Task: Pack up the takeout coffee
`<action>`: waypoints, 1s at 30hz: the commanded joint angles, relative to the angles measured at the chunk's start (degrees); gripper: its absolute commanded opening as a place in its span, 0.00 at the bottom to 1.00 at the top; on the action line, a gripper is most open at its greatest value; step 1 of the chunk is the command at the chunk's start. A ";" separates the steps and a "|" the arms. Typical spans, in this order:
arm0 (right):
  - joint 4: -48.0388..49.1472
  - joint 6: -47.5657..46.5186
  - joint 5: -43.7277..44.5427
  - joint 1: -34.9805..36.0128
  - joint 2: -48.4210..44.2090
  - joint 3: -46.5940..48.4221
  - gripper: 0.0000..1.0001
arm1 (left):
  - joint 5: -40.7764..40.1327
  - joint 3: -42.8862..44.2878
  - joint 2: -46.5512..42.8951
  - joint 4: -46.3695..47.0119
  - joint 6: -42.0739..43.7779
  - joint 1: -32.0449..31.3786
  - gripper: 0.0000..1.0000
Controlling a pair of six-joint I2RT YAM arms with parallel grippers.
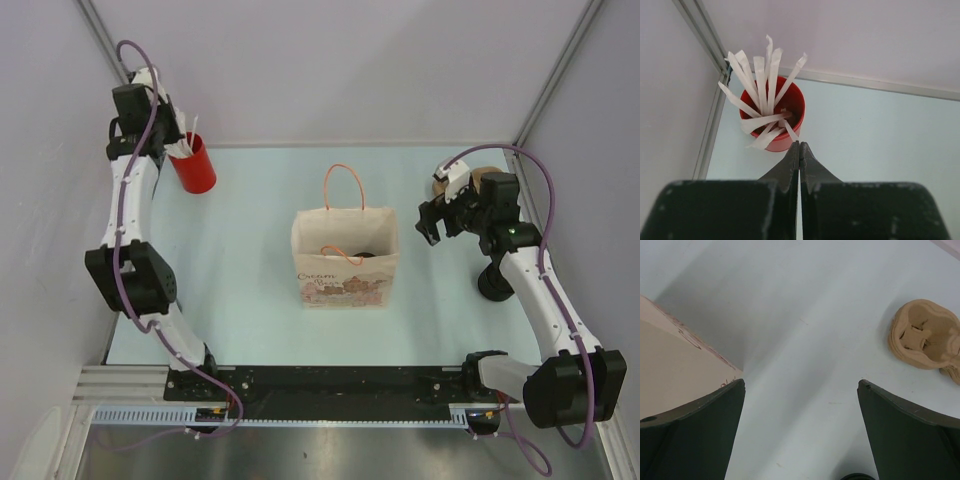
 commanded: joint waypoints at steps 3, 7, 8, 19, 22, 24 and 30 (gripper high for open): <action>0.41 -0.64 -1.19 -0.86 0.69 -0.03 1.00 | 3.52 1.53 -8.56 -0.87 0.28 -0.33 0.00; 0.23 -0.73 -1.55 -0.86 1.30 -0.03 1.00 | 6.42 1.96 -11.38 -1.84 -0.15 -0.42 0.00; 0.23 -0.73 -1.55 -0.94 1.48 -0.03 1.00 | 6.86 1.96 -11.91 -2.28 -0.16 -0.34 0.00; 0.23 -0.81 -1.28 -1.74 2.18 -0.03 1.00 | 13.62 1.79 -18.23 -2.98 0.20 -0.33 0.00; 0.23 -0.73 -1.46 -2.35 2.19 -0.03 1.00 | 18.44 1.96 -19.91 -4.12 0.11 -0.42 0.00; 0.06 -0.73 -1.98 -2.61 2.27 -0.03 1.00 | 20.74 1.61 -21.93 -5.44 0.02 -0.42 0.00; -0.03 -0.64 -3.04 -3.14 2.97 -0.03 1.00 | 31.72 -6.19 -30.10 -5.80 0.98 -0.42 0.00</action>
